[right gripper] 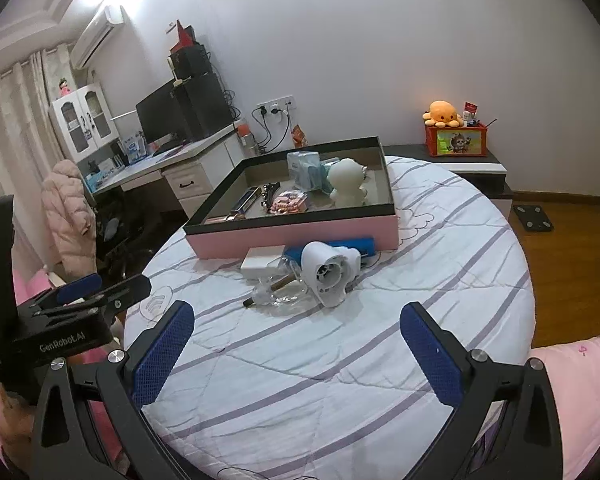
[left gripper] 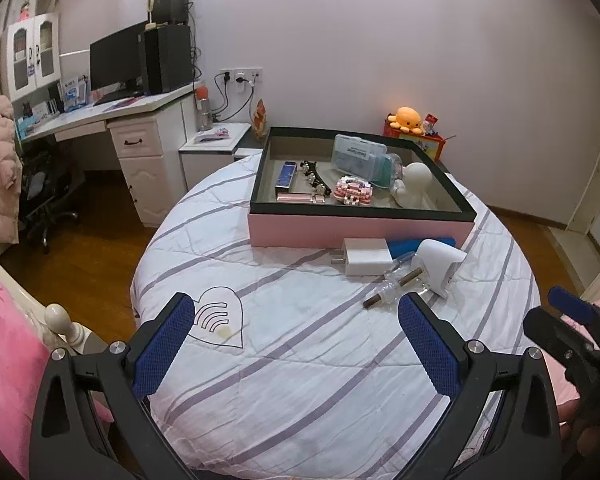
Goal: Organize rigid objects
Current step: 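Withdraw both tools from the box back over the table, then grasp the clear bottle with the left gripper while the right gripper grasps the white hair dryer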
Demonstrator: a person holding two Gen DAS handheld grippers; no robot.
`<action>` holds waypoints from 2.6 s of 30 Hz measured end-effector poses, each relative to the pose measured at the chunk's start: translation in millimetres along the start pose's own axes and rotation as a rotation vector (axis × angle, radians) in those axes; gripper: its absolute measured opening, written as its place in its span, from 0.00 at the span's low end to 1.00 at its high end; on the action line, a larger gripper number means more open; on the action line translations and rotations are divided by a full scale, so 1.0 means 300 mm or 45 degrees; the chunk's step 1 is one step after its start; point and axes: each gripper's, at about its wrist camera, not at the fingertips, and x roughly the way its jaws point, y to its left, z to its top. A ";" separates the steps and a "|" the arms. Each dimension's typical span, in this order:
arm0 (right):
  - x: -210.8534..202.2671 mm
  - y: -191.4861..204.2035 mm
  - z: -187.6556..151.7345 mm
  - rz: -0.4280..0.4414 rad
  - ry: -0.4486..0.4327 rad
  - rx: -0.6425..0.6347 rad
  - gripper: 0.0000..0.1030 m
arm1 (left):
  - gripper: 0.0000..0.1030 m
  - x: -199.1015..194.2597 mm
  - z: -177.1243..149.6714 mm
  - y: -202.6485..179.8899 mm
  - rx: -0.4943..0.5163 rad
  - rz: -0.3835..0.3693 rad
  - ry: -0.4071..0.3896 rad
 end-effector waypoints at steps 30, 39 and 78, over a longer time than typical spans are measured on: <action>0.038 -0.027 -0.014 -0.023 0.054 0.003 1.00 | 1.00 0.076 -0.032 -0.025 0.020 -0.059 0.066; 0.166 -0.136 0.039 -0.043 0.118 0.082 1.00 | 1.00 0.161 -0.056 -0.146 0.170 -0.102 0.096; 0.364 -0.154 0.073 0.047 0.250 0.015 0.60 | 0.46 0.368 0.002 -0.186 0.077 -0.282 0.218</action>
